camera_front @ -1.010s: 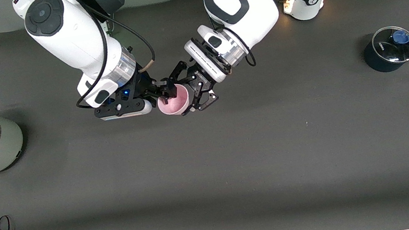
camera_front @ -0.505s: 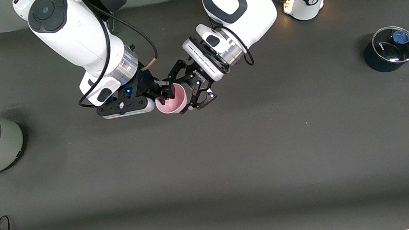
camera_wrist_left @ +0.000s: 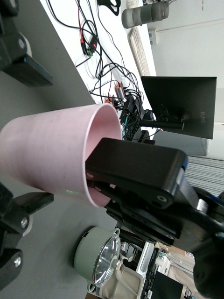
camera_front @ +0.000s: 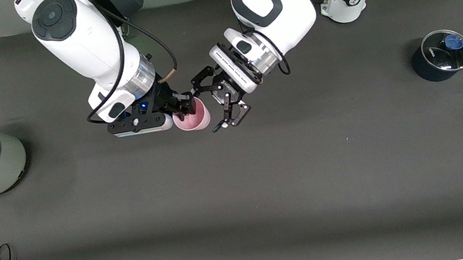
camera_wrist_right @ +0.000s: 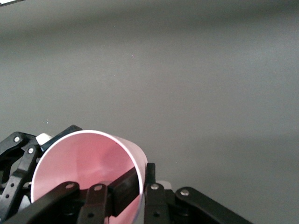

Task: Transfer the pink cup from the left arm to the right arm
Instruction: 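Carry the cup away with the right gripper while the left gripper withdraws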

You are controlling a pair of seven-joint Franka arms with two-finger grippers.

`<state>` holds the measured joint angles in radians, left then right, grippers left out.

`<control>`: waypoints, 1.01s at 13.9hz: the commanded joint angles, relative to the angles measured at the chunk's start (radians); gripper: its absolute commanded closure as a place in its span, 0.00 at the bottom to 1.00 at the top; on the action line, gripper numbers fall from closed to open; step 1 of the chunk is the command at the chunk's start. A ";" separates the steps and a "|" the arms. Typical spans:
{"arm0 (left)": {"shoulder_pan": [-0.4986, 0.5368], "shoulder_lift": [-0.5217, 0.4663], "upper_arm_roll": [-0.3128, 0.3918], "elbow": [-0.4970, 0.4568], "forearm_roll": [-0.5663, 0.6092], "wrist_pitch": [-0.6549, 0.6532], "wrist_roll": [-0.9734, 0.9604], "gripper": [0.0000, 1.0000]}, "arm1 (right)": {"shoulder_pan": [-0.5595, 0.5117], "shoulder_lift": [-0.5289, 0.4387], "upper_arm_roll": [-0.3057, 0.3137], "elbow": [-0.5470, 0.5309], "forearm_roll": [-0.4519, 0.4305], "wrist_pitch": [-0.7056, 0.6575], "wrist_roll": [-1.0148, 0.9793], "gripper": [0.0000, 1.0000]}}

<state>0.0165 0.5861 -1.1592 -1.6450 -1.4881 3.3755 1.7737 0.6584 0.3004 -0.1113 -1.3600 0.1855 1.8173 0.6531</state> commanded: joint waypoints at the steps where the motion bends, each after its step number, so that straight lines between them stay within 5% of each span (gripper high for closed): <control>1: 0.032 -0.032 0.007 -0.004 -0.024 0.034 -0.002 0.01 | -0.005 0.005 -0.008 -0.004 -0.020 -0.029 -0.029 1.00; 9: 0.223 -0.060 -0.002 -0.090 -0.018 0.036 -0.011 0.01 | -0.109 0.005 -0.103 -0.184 -0.038 0.013 -0.295 1.00; 14: 0.399 -0.046 0.006 -0.153 -0.012 0.038 -0.002 0.00 | -0.114 -0.003 -0.271 -0.446 -0.037 0.253 -0.559 1.00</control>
<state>0.3488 0.5734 -1.1491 -1.7367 -1.4875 3.4060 1.7630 0.5333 0.3231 -0.3466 -1.6901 0.1540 1.9619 0.1669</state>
